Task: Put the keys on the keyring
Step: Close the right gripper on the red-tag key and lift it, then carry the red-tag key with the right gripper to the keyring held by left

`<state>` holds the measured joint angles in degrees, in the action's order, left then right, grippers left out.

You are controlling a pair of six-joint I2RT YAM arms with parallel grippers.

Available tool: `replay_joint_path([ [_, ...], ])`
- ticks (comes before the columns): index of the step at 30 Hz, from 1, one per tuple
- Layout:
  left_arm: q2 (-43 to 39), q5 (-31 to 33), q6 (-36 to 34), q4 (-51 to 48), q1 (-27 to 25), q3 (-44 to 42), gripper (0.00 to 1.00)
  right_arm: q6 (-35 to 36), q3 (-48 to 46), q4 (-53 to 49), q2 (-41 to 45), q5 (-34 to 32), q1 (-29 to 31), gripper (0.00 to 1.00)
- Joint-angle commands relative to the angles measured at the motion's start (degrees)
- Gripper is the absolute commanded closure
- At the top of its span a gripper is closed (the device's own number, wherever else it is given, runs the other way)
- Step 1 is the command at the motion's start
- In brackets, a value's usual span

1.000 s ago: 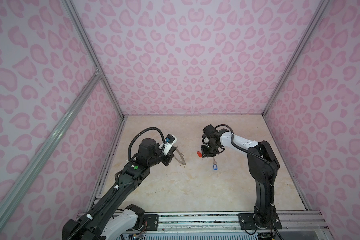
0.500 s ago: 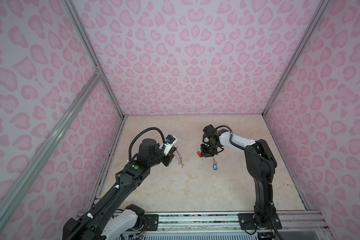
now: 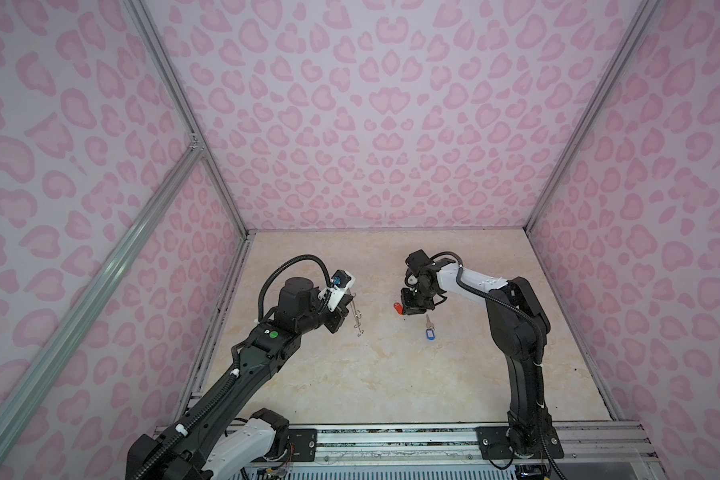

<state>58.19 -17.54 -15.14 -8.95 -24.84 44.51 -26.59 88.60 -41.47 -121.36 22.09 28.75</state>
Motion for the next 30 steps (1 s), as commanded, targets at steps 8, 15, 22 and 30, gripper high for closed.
replay_joint_path([
  [8, 0.43, -0.13, -0.51, 2.52, 0.06, -0.13, 0.97, -1.0, 0.13, 0.47, -0.81, 0.24, 0.02, 0.85],
  [15, 0.54, -0.13, -0.42, 2.44, 0.06, -0.12, 0.97, -0.8, -0.08, 1.02, -0.35, 0.24, 0.1, 0.91],
  [22, 0.36, -0.21, -0.51, 2.25, 0.06, 0.05, 0.97, 6.26, 0.97, -1.31, 1.85, -2.47, 1.88, 0.99],
  [30, -0.08, -0.3, -0.37, 2.25, 0.04, 0.05, 0.97, 20.74, -0.05, -4.24, 5.1, -7.38, 5.36, 1.0],
])
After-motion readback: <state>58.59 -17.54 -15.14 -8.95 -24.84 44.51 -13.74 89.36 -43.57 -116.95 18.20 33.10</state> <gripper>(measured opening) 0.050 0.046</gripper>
